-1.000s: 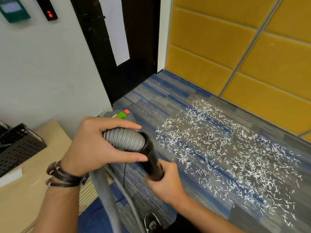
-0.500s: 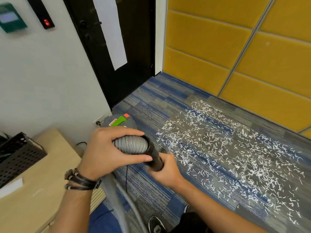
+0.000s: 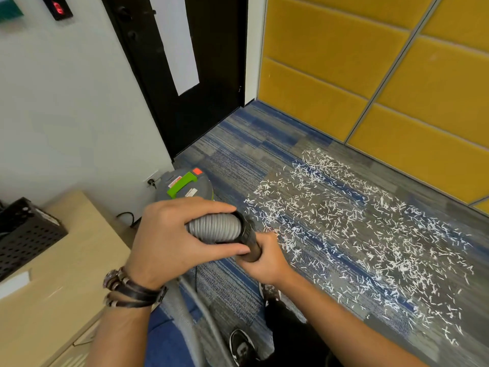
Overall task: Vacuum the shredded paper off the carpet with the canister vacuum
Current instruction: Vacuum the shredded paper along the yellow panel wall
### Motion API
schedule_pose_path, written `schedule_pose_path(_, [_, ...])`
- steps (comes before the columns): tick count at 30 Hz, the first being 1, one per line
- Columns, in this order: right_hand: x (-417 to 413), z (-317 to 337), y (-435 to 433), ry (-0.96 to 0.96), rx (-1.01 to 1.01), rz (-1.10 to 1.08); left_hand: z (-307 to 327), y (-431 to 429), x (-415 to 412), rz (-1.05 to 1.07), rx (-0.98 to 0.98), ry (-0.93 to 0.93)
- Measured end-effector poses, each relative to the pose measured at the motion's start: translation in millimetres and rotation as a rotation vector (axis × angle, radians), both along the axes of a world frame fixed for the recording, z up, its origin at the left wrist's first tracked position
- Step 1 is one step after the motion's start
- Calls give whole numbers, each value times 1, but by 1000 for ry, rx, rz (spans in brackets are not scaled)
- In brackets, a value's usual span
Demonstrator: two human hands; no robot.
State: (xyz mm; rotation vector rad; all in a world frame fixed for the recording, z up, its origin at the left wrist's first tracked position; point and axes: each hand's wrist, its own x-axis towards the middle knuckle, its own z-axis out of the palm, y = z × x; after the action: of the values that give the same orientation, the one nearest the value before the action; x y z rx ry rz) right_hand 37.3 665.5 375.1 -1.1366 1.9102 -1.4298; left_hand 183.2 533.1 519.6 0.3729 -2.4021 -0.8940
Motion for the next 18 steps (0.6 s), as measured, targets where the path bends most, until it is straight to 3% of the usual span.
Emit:
schedule_pose_path(5, [-23, 5, -12, 46, -72, 2, 13, -9, -14, 66, -72, 68])
schedule_pose_path(15, [-91, -14, -55, -31, 46, 76, -3, -40, -73, 69, -55, -108])
schedule_pose_path(18, [-100, -20, -52, -77, 49, 120, -2, -39, -85, 37, 0, -75])
